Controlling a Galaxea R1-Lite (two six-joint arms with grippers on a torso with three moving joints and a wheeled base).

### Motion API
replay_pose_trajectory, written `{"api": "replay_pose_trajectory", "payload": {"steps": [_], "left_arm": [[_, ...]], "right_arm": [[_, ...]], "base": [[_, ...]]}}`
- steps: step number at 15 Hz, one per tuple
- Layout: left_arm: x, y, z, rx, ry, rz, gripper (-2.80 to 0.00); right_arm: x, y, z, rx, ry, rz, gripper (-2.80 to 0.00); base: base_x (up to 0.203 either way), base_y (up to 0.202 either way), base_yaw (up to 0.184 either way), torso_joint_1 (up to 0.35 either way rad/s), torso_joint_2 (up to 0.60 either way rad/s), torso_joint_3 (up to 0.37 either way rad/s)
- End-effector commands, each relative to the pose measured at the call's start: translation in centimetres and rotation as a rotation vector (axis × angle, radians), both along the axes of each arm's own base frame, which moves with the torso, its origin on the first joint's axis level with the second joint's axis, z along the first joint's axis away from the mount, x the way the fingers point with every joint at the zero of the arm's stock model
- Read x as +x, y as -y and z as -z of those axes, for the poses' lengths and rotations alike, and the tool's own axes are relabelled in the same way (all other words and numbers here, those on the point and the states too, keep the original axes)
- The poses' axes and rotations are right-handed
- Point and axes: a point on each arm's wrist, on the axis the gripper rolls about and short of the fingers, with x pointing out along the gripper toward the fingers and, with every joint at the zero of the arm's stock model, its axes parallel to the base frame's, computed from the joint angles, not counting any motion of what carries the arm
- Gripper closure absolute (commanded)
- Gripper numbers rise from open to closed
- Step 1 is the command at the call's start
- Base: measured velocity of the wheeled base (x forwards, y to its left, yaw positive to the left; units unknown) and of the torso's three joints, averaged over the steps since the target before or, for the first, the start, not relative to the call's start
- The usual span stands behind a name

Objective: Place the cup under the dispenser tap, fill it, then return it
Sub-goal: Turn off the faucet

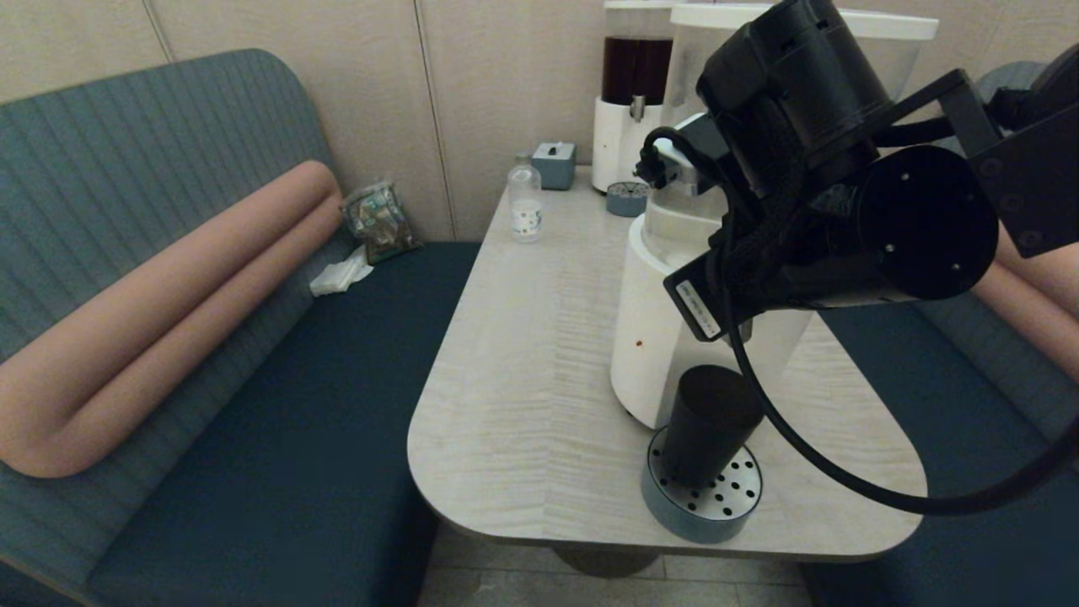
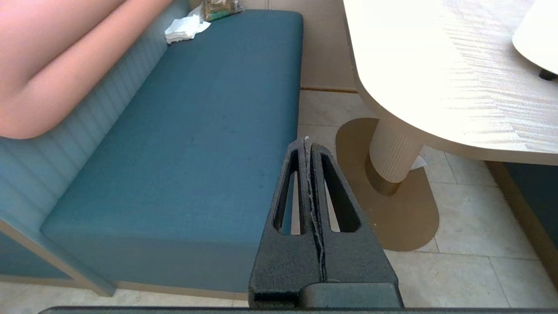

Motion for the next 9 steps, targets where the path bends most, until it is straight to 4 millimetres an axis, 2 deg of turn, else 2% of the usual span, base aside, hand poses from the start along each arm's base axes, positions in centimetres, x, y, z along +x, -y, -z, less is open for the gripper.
{"api": "replay_pose_trajectory", "payload": {"steps": [1, 9], "left_arm": [[0.01, 0.0, -0.01, -0.001, -0.001, 0.0, 0.0], [0.01, 0.0, -0.01, -0.001, -0.001, 0.0, 0.0]], "right_arm": [[-0.07, 0.08, 0.02, -0.007, -0.002, 0.006, 0.0], [0.01, 0.04, 0.06, -0.014, 0.004, 0.014, 0.0]], "base": [[0.0, 0.0, 0.0, 0.0, 0.0, 0.0], [0.0, 0.0, 0.0, 0.0, 0.0, 0.0]]}}
